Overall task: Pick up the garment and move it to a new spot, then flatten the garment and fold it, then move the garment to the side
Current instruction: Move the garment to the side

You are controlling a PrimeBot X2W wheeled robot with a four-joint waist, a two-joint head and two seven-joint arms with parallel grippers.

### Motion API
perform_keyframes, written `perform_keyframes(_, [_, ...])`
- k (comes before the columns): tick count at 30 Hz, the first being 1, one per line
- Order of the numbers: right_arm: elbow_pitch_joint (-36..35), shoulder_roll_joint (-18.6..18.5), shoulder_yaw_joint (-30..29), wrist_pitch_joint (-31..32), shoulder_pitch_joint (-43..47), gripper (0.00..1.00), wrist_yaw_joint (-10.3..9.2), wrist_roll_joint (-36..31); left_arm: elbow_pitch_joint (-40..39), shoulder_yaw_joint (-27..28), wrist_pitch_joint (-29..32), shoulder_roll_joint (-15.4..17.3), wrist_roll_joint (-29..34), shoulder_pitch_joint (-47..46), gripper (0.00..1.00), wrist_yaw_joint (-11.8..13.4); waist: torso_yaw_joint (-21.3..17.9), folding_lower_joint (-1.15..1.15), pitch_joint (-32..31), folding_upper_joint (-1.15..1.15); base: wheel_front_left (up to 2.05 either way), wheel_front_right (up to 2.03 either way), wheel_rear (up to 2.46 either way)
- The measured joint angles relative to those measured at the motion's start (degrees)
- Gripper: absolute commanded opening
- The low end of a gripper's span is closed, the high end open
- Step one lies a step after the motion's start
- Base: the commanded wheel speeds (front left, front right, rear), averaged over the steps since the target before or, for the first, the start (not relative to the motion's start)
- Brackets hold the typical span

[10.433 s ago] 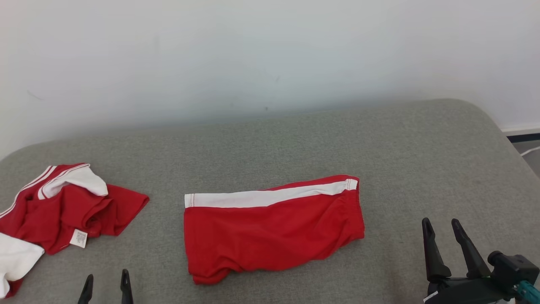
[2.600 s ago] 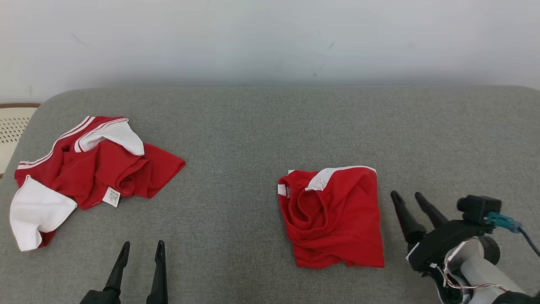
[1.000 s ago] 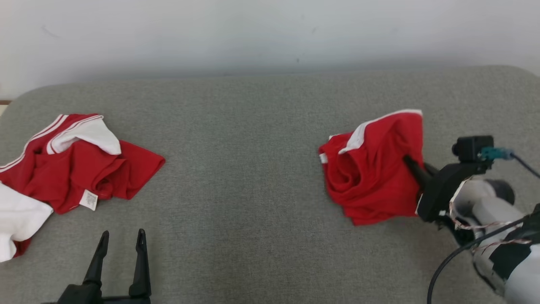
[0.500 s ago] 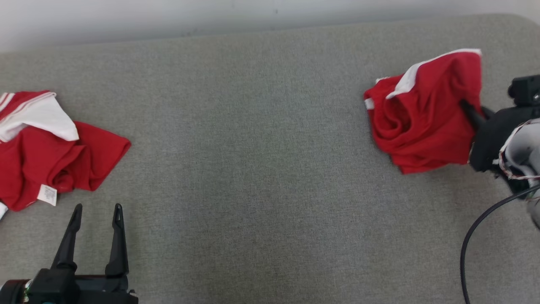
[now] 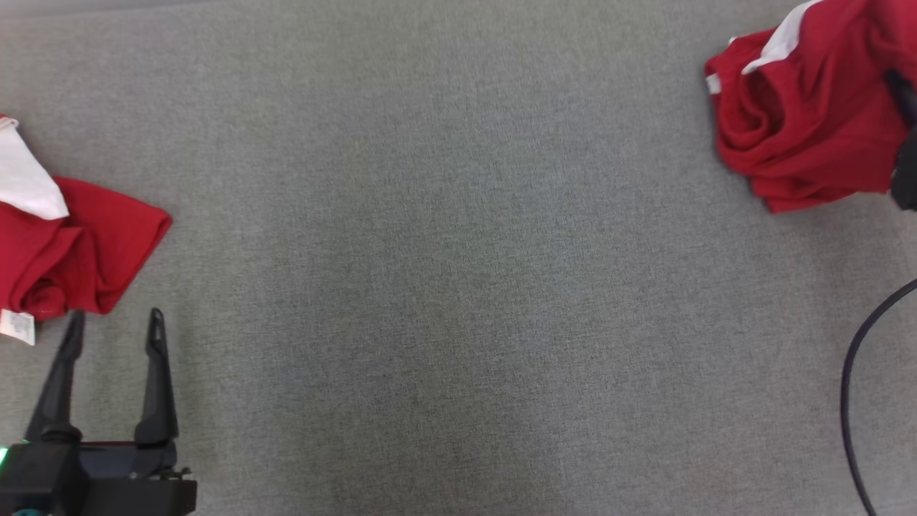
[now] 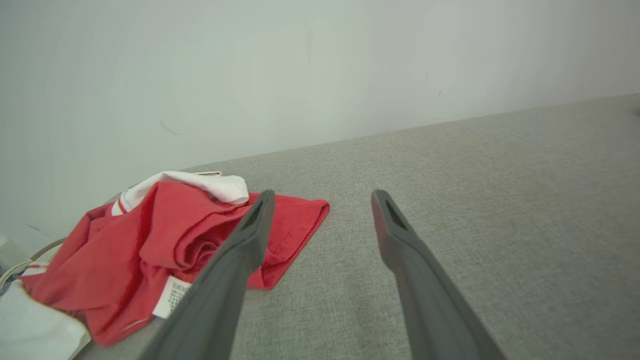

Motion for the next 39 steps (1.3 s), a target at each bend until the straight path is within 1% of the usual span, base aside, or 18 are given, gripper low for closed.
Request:
perform_keyframes(6, [2.0,-2.0,2.0,-0.6,-3.2,0.0,0.0,-0.2,-3.2,0.6,0.9,1.0,0.1,0.2,1.0,0.3,-0.4,0.0,2.6,0.0,0.0,0.0,0.0])
perform_keyframes(10, [3.2,-2.4,3.1,-1.1,-4.0,0.0,0.0,0.1,-3.9,0.5,1.4,1.2,0.2,0.3,1.0,0.5,-0.3,0.0,3.3,-0.01,0.0,0.0,0.0])
perform_keyframes(16, [5.0,-2.1,4.7,-2.0,-4.9,0.0,0.0,0.6,-4.4,0.4,1.4,1.3,0.2,0.5,1.0,1.0,0.2,-0.01,3.7,-0.01,0.0,0.0,0.0])
perform_keyframes(17, [5.7,-2.0,5.0,-1.7,-5.2,0.15,0.0,0.6,-4.4,0.3,1.4,1.3,0.2,0.5,1.0,1.0,0.2,-0.01,3.8,-0.01,0.0,0.0,0.0])
perform_keyframes(18, [6.5,-1.9,5.2,-1.4,-5.5,0.15,0.0,0.6,-4.4,0.3,1.4,1.3,0.2,0.5,1.0,1.0,0.3,-0.01,3.8,-0.01,0.0,0.0,0.0])
perform_keyframes(19, [7.1,-1.8,5.4,-1.5,-5.8,0.49,0.0,0.4,-4.4,0.2,1.4,1.3,0.2,0.5,1.0,1.0,0.4,-0.01,3.9,-0.01,0.0,0.0,0.0])
perform_keyframes(20, [7.7,-1.7,5.6,-1.5,-5.9,1.0,0.0,0.0,-4.3,0.2,1.3,1.2,0.2,0.5,1.0,1.1,0.5,-0.01,3.9,-0.01,0.0,0.0,0.0])
perform_keyframes(26, [11.5,-1.3,6.5,-3.0,-7.2,1.0,0.0,-2.2,-3.4,-0.2,0.8,0.9,-0.1,0.5,1.0,1.5,1.0,-0.01,3.1,-0.01,0.0,0.0,0.0])
perform_keyframes(28, [11.9,-0.7,6.2,-4.9,-7.2,1.0,0.0,-2.1,-2.7,-0.4,0.4,0.6,-0.3,0.5,1.0,1.6,1.1,-0.01,2.6,-0.01,0.0,0.0,0.0])
perform_keyframes(32, [11.3,0.9,4.4,-9.7,-7.2,1.0,0.0,-0.2,-1.0,-0.7,-0.4,0.1,-1.0,0.5,1.0,1.7,1.1,-0.01,1.1,-0.01,0.0,0.0,0.0])
perform_keyframes(34, [10.3,1.7,3.2,-12.0,-6.6,1.0,0.0,1.9,0.1,-0.9,-0.8,-0.3,-1.7,0.5,1.0,1.7,1.1,-0.02,0.0,-0.01,0.0,0.0,0.0])
perform_keyframes(39, [7.2,2.9,0.9,-14.9,-3.8,1.0,0.0,4.1,2.6,-1.3,-1.7,-1.2,-2.7,1.1,1.0,1.8,0.9,-0.02,-2.9,-0.01,0.0,0.0,0.0])
